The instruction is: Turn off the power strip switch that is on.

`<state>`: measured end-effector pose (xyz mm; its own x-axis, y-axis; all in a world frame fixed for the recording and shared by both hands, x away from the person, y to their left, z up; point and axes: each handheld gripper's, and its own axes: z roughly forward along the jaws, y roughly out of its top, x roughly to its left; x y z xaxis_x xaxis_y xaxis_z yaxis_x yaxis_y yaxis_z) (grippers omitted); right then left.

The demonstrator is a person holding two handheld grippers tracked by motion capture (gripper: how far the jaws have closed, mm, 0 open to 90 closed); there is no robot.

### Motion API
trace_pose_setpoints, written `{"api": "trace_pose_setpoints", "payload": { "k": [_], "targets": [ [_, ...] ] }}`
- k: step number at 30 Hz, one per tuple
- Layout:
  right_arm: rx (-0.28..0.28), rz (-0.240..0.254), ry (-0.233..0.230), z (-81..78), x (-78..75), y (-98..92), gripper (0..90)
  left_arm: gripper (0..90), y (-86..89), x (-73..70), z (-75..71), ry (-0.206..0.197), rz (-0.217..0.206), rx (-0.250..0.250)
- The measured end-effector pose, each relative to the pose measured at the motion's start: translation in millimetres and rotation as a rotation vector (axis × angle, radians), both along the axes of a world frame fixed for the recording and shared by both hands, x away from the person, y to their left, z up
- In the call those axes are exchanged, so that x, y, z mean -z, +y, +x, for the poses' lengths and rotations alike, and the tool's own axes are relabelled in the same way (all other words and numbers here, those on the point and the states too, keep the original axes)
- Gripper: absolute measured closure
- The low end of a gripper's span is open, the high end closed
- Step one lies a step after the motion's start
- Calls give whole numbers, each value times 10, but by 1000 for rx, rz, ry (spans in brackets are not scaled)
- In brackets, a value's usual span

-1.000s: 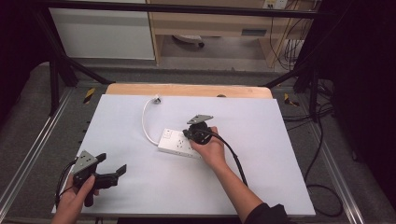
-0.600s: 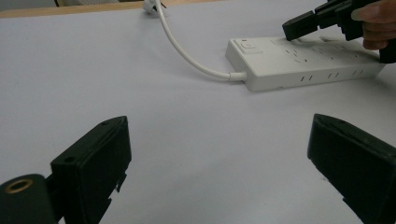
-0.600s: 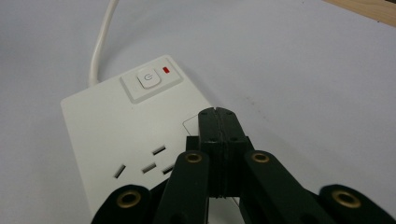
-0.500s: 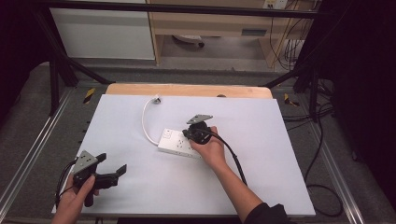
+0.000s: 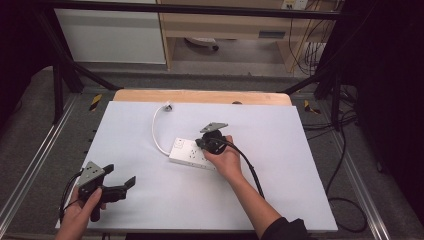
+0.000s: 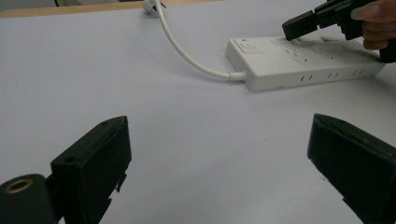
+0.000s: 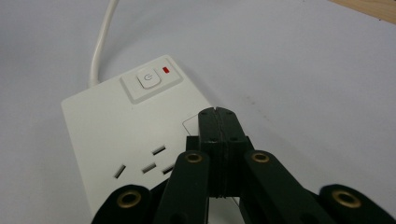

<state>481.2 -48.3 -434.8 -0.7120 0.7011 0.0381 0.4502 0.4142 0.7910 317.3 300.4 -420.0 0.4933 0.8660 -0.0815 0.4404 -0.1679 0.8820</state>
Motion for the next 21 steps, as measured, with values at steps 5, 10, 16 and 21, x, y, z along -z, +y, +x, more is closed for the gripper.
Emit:
{"api": "trace_pose_setpoints", "payload": {
  "k": [5, 10, 16, 21],
  "targets": [
    [1, 1, 2, 1, 0, -1, 900, 61, 0, 0, 0, 0, 0, 0],
    [3, -1, 9, 3, -1, -1, 900, 61, -1, 1, 1, -1, 0, -1],
    [12, -1, 22, 10, 9, -19, 900, 61, -3, 1, 1, -1, 1, 0],
    [4, 9, 26, 18, 6, -21, 900, 61, 1, 0, 2, -1, -1, -1]
  ]
}}
